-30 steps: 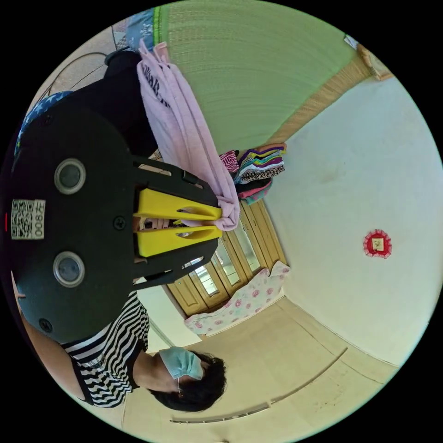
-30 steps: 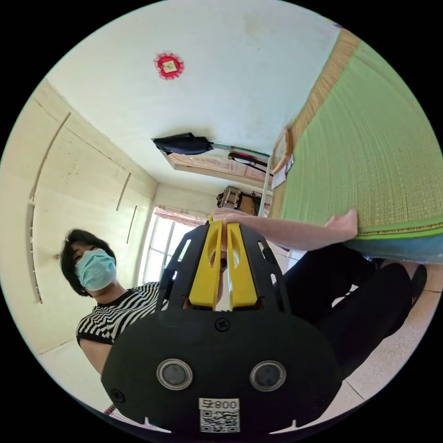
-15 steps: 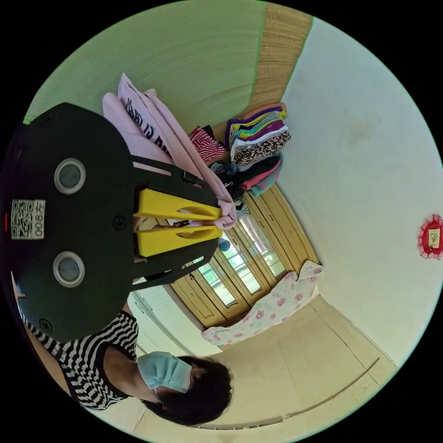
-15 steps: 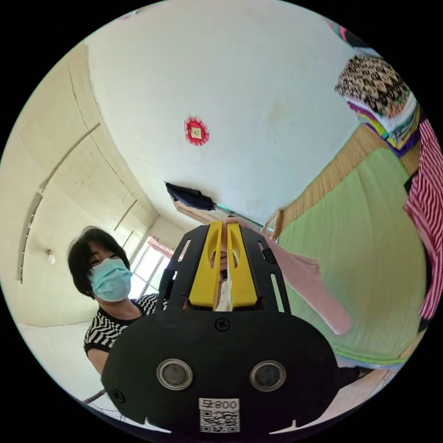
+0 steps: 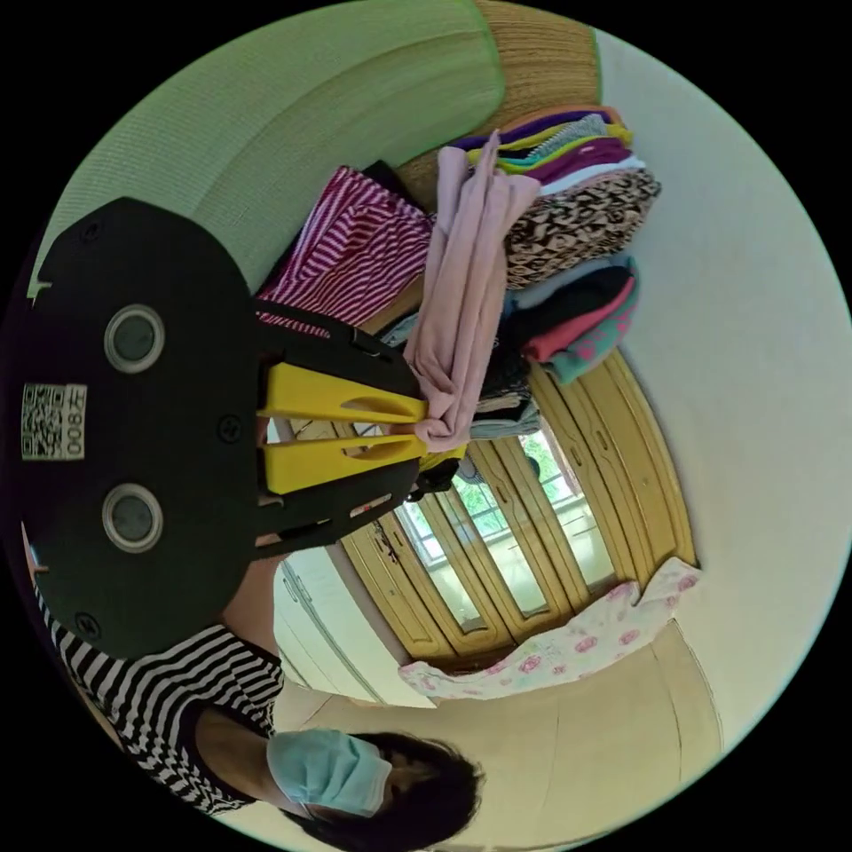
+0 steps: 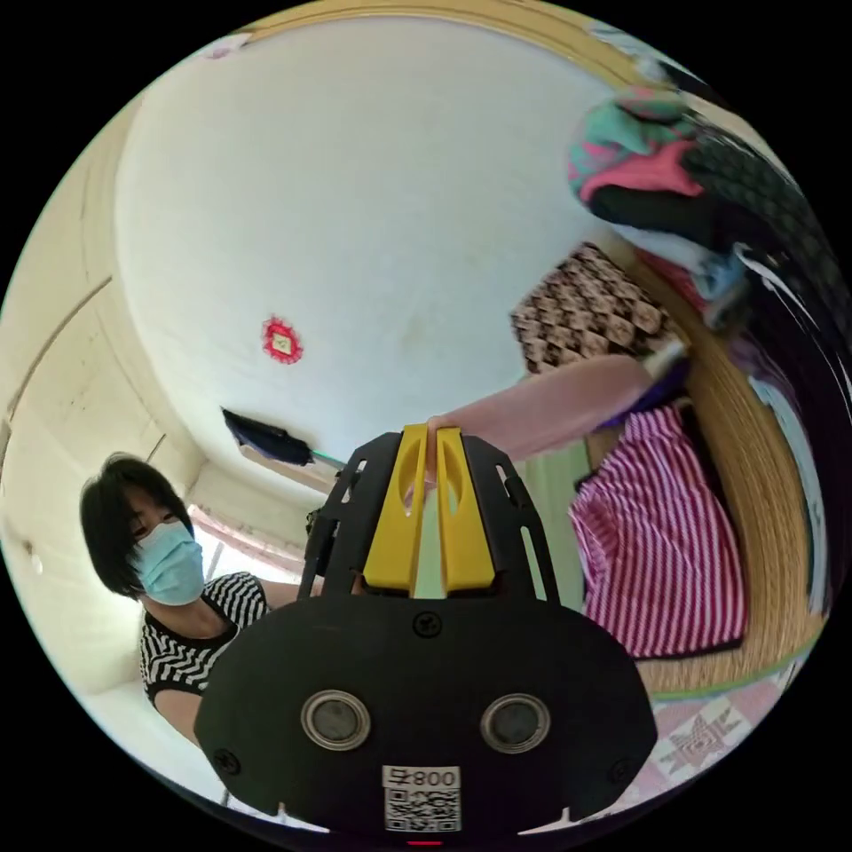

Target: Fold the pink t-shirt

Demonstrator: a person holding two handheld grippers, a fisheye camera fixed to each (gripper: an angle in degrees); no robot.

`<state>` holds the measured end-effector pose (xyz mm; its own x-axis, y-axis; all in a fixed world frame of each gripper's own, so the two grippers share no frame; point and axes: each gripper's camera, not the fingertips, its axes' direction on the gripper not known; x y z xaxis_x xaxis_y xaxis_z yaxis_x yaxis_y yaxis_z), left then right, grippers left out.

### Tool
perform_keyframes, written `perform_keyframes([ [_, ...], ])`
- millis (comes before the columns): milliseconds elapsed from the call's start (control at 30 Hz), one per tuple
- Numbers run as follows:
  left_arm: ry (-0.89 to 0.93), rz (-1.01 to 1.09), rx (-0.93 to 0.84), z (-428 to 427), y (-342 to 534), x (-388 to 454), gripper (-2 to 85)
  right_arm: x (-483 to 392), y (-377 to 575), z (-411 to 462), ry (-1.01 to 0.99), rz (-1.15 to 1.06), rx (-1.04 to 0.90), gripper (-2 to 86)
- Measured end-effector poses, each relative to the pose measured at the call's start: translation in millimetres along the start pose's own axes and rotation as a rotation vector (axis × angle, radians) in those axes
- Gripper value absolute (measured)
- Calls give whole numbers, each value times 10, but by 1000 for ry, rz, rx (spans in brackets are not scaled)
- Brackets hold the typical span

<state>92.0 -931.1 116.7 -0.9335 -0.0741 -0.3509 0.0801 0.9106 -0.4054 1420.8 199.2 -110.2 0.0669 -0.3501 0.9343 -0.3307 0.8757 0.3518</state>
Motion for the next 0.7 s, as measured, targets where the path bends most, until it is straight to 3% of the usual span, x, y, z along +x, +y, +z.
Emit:
perform_keyframes([
  [233,-47,-315,-285,1631,338,-1779,19,1227,213,-821,139,418,-84,14],
  [700,-167,-387,-499,3042,203,-3597,19,1509,38,-1659,273,533,-192,14],
])
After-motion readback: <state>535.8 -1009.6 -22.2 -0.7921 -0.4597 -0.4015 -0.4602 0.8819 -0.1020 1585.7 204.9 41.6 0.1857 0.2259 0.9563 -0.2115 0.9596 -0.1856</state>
